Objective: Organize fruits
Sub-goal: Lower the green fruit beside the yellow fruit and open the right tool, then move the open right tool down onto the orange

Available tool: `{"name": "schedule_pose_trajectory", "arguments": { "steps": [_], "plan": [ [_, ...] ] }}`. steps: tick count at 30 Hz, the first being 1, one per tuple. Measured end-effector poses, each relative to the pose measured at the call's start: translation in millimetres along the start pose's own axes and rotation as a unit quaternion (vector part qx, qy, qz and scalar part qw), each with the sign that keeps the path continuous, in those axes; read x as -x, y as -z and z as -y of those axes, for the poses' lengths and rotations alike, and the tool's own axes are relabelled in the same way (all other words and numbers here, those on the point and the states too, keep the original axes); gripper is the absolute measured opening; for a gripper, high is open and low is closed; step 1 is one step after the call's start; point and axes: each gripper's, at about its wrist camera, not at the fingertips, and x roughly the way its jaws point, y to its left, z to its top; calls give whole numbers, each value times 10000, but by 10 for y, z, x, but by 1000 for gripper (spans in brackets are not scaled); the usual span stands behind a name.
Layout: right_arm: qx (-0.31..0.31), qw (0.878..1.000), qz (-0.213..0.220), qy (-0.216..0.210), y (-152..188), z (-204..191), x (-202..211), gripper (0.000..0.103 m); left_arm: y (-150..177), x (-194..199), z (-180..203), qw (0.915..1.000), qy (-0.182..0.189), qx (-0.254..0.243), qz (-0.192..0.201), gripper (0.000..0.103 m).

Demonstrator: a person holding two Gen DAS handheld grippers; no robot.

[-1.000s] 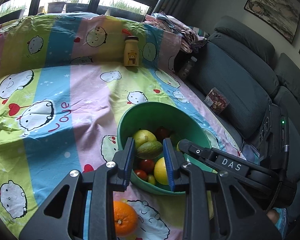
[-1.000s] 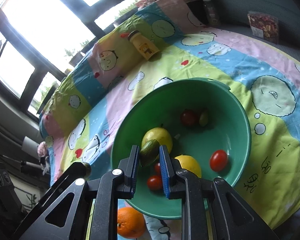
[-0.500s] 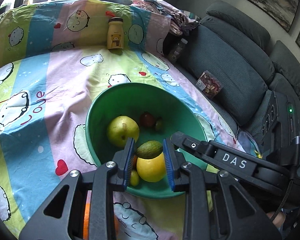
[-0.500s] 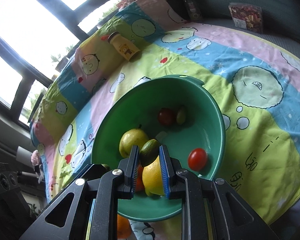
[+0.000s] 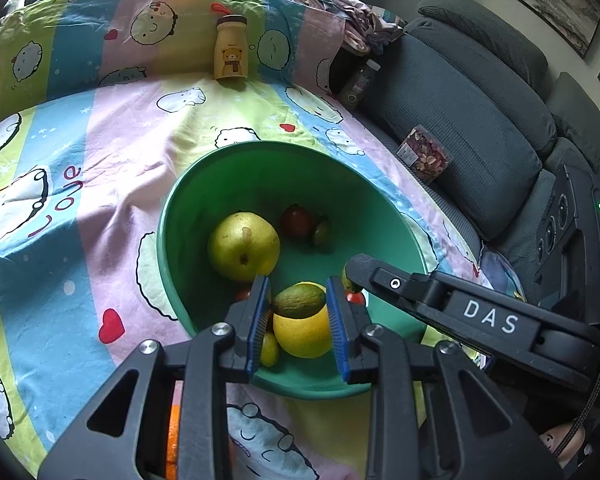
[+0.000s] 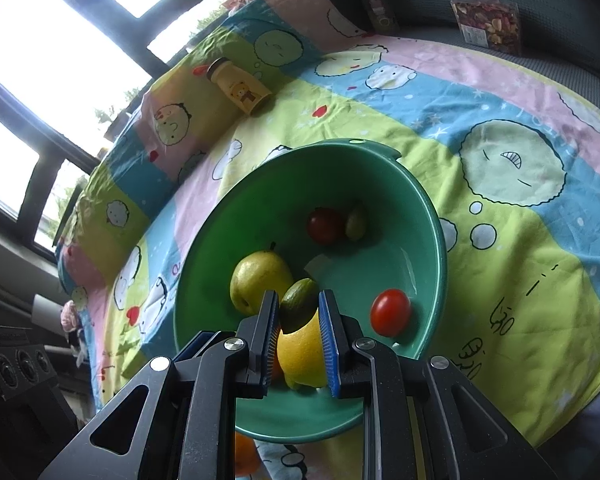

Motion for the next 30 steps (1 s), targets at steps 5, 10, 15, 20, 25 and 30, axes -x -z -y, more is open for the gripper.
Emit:
{"name": "schedule_pose_trajectory", "arguments": {
  "steps": [5,10,15,20,25,30],
  "plan": [
    [-31,10000,-10,59,5,-1,-3,22,-8,13,-12,9999,-85,51,57,28],
    [-9,10000,9,53,19,-26,42,23,21,165,-10,9998,-98,15,166,46],
    [85,9999,7,-104,92,-114,122,39,111,444,-93,9991,-261,60,325,63],
    [328,9984,-54,-460,244,-294,207,60,295,754,-304,9976,-462,270,448,77],
    [539,9973,-227,-441,424,-491,208,61,575,886,-496,9960,-691,430,364,81],
    [863,9936,-450,-568,617,-635,191,62,846,894,-598,9957,-712,548,236,81]
  ]
}}
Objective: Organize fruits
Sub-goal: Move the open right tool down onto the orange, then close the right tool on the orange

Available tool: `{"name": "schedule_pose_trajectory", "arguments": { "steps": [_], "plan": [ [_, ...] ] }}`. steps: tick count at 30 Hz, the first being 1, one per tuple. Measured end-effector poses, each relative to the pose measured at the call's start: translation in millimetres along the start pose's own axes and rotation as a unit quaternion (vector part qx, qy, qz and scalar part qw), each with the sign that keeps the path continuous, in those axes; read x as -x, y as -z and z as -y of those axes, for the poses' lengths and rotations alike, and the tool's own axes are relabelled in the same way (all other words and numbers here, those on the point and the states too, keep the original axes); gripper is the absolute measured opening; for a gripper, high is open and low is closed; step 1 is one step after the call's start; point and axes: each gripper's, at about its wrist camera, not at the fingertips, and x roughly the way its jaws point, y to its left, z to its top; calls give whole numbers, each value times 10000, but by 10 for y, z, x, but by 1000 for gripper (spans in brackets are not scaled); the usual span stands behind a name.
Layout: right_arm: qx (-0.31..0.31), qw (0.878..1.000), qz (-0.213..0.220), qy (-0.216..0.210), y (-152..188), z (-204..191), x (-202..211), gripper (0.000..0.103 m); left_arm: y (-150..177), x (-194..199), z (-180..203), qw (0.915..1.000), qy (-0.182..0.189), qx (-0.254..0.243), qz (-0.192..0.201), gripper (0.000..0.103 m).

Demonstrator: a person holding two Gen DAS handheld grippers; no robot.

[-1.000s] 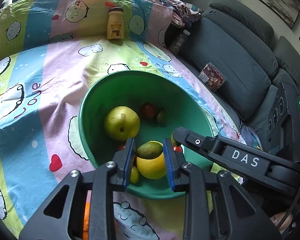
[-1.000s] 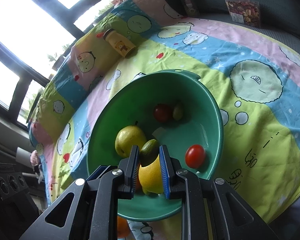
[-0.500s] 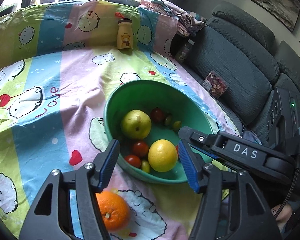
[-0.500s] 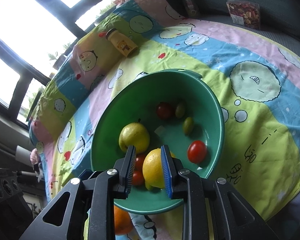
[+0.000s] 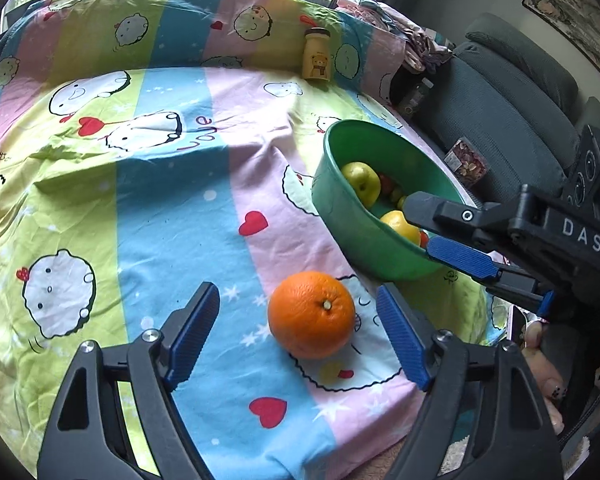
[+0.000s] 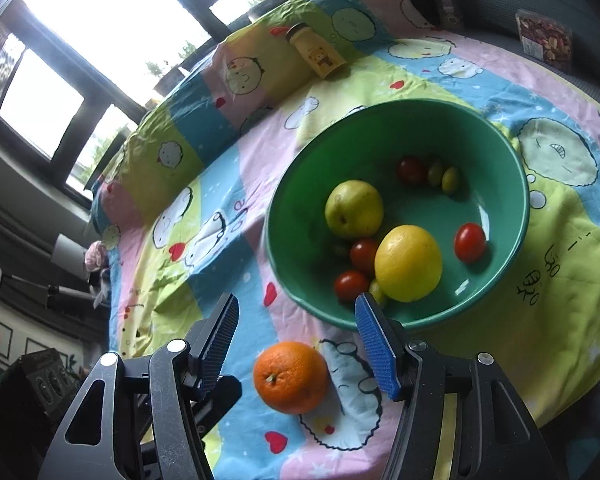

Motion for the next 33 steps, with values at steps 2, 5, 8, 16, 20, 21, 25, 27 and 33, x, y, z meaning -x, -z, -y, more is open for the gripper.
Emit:
{"name": "schedule_pose_trajectory", "arguments": {
  "steps": [2,5,8,16,20,21,25,27,33],
  "plan": [
    [115,9999,-89,38,73,-43,-29,62,82,10,-37,9999,96,18,56,81],
    [295,9993,-202,105,196,-92,-72,62,137,-29,-63,9999,91,84,-41,81],
    [457,9980,-430,51,288,-113,-176,62,165,-63,-83,9996,243,126,-60,81],
    [485,9959,-759,94,367,-116,-428,62,214,-230,-105,9988,346,226,-245,81],
    [454,9953,-859,44,376,-99,-523,62,231,-300,-94,9983,436,209,-322,80],
    [462,9953,-855,38,375,-99,-533,62,229,-317,-91,9981,476,216,-338,80],
    [484,9954,-825,78,365,-105,-560,62,219,-363,-98,9976,513,269,-384,79],
    [543,9951,-813,113,367,-116,-571,62,217,-382,-106,9973,539,303,-398,79],
    [708,9942,-775,237,364,-159,-604,62,219,-460,-79,9965,603,313,-485,68]
  ]
}}
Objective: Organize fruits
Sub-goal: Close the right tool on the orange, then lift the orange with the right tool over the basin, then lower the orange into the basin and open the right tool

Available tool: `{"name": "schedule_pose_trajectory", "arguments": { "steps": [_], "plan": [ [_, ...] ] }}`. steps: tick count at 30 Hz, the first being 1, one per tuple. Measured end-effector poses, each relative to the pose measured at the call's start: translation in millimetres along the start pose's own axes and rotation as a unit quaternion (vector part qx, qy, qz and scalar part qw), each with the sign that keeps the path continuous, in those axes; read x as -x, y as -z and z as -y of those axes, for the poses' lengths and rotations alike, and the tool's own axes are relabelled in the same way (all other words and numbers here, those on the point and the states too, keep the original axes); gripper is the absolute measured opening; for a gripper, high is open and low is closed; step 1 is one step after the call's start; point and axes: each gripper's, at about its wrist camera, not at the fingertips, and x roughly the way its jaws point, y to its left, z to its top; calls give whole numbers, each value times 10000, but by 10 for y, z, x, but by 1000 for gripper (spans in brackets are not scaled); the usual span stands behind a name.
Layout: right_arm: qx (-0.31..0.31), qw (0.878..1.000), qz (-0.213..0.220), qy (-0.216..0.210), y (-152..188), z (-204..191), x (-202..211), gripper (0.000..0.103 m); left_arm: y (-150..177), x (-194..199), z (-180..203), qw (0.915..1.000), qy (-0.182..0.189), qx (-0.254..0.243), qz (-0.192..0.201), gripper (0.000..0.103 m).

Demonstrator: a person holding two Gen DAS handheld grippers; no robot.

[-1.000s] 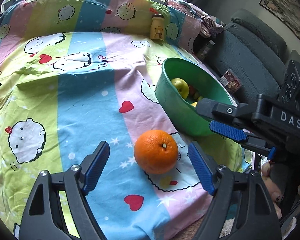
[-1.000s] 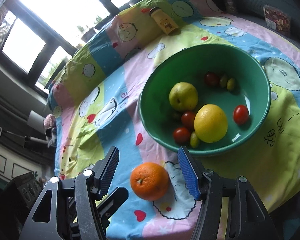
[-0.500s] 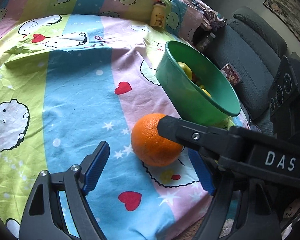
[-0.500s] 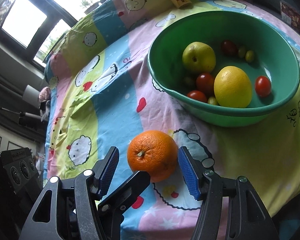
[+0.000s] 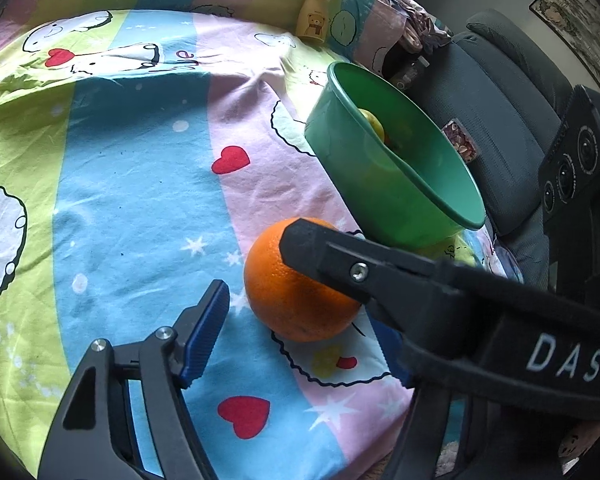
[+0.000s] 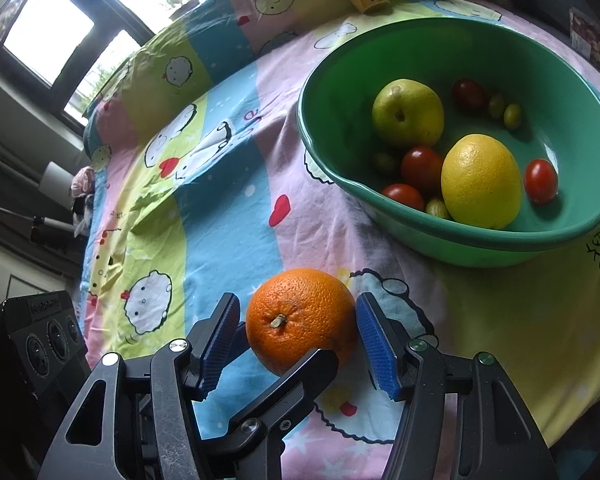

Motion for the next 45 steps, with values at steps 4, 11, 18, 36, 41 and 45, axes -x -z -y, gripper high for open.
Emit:
{"name": "schedule_pose_trajectory", "arguments": {
  "steps": [4,11,18,36,41,45],
  "plan": [
    [109,9999,16,28,2,-15,-13,62,-5,-11,43,10000,-1,-67,-2,63],
    [194,9997,103,-65,6,-48,62,61,-31,82,123,9995,-195,-178,142,62],
    [348,9971,649,-195,-83,-145,462,61,-216,348,390,9968,-173,-592,515,62],
    [-431,9889,1415,-126,-763,466,835,61,-958,-142,1091,9880,119,-1479,427,61],
    [-772,9882,1318,-105,-795,743,759,61,-986,-389,1146,9879,211,-1526,182,61],
    [-996,9871,1255,-62,-793,881,702,61,-981,-531,1165,9879,245,-1530,29,61]
  ]
}}
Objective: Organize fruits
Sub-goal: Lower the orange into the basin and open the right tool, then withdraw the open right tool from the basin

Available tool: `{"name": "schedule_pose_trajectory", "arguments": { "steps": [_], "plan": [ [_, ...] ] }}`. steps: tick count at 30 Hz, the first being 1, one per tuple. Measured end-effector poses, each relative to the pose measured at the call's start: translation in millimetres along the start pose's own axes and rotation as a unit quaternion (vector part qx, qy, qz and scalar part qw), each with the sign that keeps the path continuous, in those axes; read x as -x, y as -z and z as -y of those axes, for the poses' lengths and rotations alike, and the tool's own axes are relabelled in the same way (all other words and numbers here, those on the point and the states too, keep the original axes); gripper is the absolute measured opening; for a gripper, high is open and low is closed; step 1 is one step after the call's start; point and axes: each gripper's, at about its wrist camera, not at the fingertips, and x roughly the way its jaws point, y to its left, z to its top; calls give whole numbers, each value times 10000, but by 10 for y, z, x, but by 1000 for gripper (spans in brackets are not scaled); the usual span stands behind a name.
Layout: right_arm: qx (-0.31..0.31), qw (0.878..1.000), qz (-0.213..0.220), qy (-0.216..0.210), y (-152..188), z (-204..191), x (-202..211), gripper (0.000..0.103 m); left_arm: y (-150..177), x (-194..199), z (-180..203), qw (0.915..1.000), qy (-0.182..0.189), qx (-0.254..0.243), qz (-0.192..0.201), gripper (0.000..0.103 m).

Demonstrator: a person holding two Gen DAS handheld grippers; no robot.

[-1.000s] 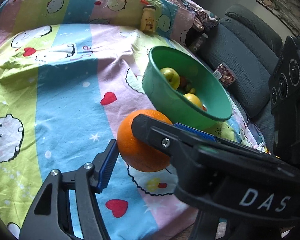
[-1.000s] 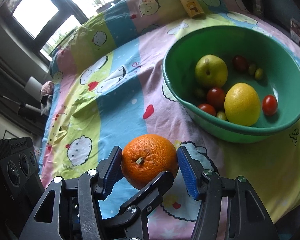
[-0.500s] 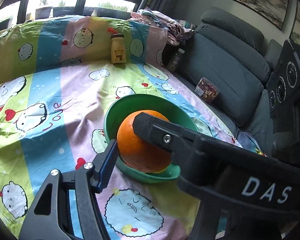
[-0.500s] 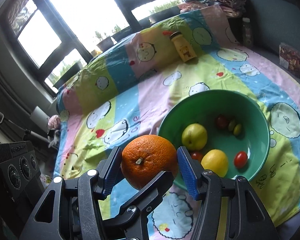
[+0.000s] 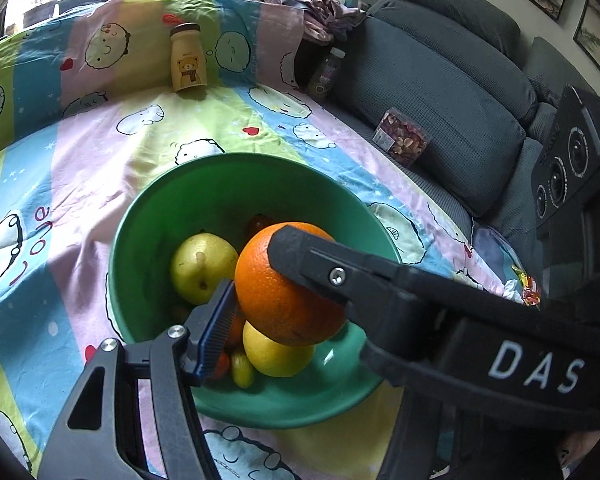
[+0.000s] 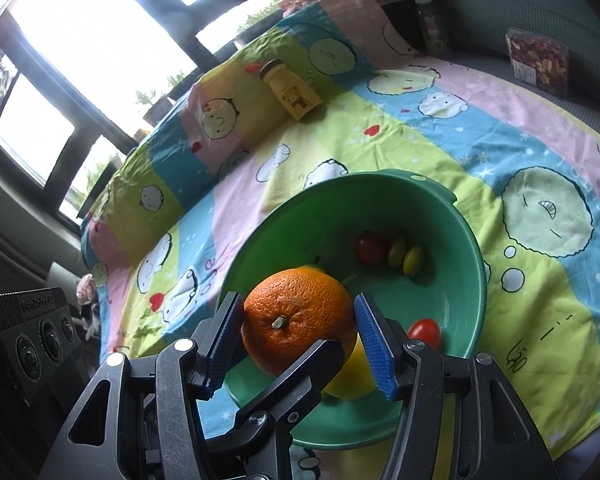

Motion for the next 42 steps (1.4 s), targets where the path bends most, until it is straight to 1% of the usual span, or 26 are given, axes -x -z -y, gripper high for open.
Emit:
{"name": "schedule_pose_trajectory", "arguments": {
  "steps": [6,8,12,14,15,17,18,19,20,21,23,26,32,38,42],
  "plan": [
    [-141,9998,-45,101,-1,74,-85,61,26,-109,-46,9999,15,152,-74,61],
    [-184,9998,1,113,1,94,-86,61,35,-94,-22,9999,-56,118,9,60],
    [-185,9990,202,347,-1,106,-13,61,41,-9,30,9997,-223,35,36,65],
    [-195,9986,299,402,2,119,37,62,50,63,48,9991,-412,0,73,75],
    [-183,9983,353,422,6,118,67,62,56,109,64,9988,-473,-38,101,77],
    [-149,9977,464,473,14,106,134,64,77,208,73,9984,-541,-51,161,87],
    [-110,9973,522,507,23,90,172,65,89,263,81,9983,-553,-44,188,89],
    [-76,9968,579,543,28,71,208,66,99,321,84,9980,-587,-20,215,92],
    [-45,9964,640,557,41,51,250,69,112,367,84,9975,-665,-1,230,99],
    [-14,9960,694,556,50,29,286,71,124,417,80,9967,-772,22,264,102],
    [61,9954,788,542,81,-19,355,77,158,518,53,9946,-961,111,372,102],
    [217,9943,894,542,130,-95,427,82,223,632,-14,9937,-1011,305,381,102],
    [487,9920,926,710,244,-221,450,82,319,736,-55,9910,-1223,310,453,102],
    [609,9925,864,613,286,-292,409,82,398,777,-132,9894,-1269,430,565,102],
    [575,9923,854,689,294,-286,398,82,411,808,-160,9889,-1299,430,585,102]
  ]
}}
